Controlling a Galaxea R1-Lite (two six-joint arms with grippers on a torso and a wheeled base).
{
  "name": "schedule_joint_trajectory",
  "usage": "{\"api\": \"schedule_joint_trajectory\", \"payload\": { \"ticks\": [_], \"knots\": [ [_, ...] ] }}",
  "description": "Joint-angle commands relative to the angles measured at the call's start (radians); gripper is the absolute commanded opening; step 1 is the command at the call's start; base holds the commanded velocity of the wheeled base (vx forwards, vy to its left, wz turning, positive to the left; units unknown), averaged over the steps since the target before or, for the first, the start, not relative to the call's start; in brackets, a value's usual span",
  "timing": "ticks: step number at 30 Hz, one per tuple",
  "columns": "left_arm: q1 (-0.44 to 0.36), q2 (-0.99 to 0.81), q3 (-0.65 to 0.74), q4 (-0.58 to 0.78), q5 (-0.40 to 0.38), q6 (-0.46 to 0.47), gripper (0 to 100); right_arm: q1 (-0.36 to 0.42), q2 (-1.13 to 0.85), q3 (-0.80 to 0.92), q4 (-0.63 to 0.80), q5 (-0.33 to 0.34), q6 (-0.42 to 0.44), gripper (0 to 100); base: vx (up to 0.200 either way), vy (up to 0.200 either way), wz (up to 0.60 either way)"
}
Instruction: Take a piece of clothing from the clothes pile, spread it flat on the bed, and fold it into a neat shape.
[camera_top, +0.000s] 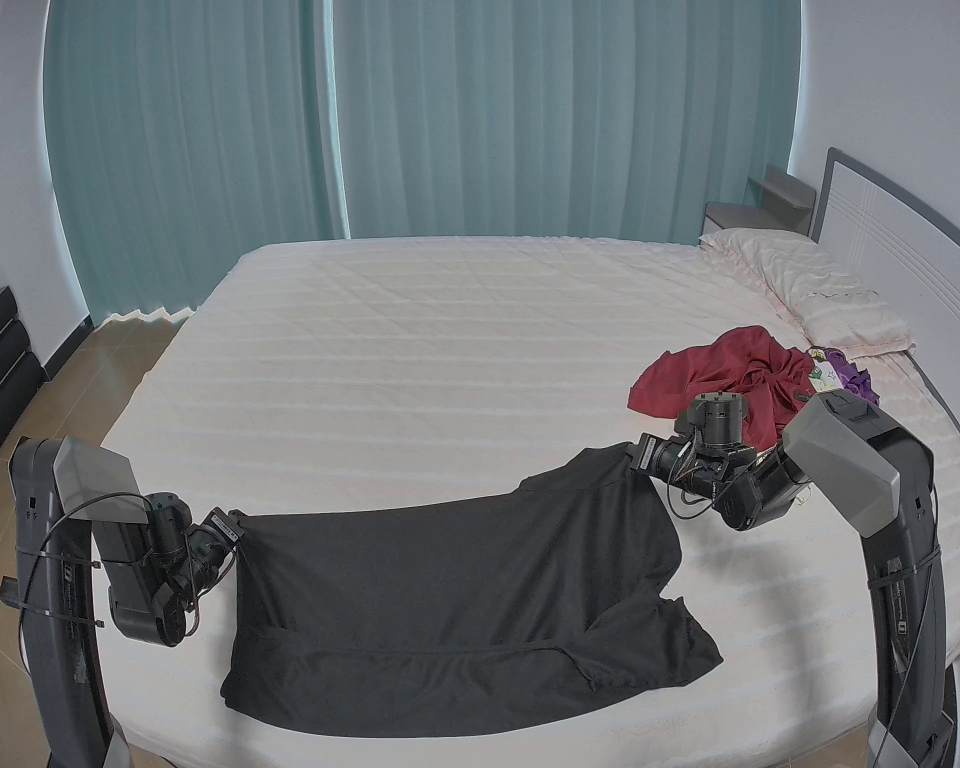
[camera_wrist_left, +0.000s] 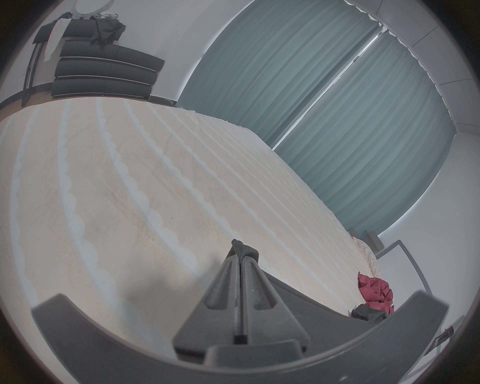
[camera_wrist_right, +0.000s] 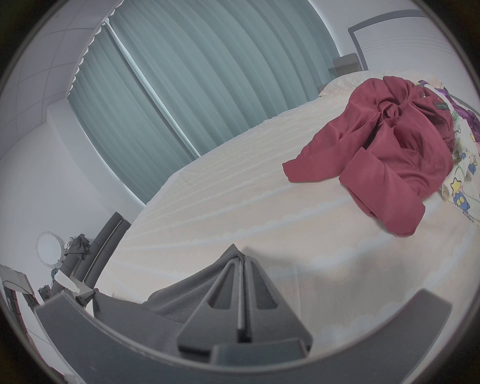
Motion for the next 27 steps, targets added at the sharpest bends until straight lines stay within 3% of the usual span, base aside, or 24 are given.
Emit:
{"api": "schedule_joint_trajectory", "payload": {
  "ticks": [1, 5, 16, 27],
  "knots": [
    [0.01, -0.008, -0.007, -0.012, 0.002, 0.001, 0, 0.005, -0.018, 0.021, -0.003, 0.0, -0.001, 0, 0.0, 0.0, 0.0],
    [0.021, -0.03, 0.003, -0.012, 0.002, -0.002, 0, 0.016, -0.002, 0.048, -0.003, 0.003, -0.052, 0, 0.0, 0.0, 0.0],
    [0.025, -0.039, 0.009, -0.012, 0.002, -0.001, 0, 0.033, 0.012, -0.035, -0.005, -0.046, -0.053, 0, 0.0, 0.0, 0.0],
    [0.029, -0.039, 0.016, -0.012, 0.002, 0.001, 0, 0.01, -0.054, 0.094, -0.006, -0.028, -0.058, 0, 0.0, 0.0, 0.0]
  ]
}}
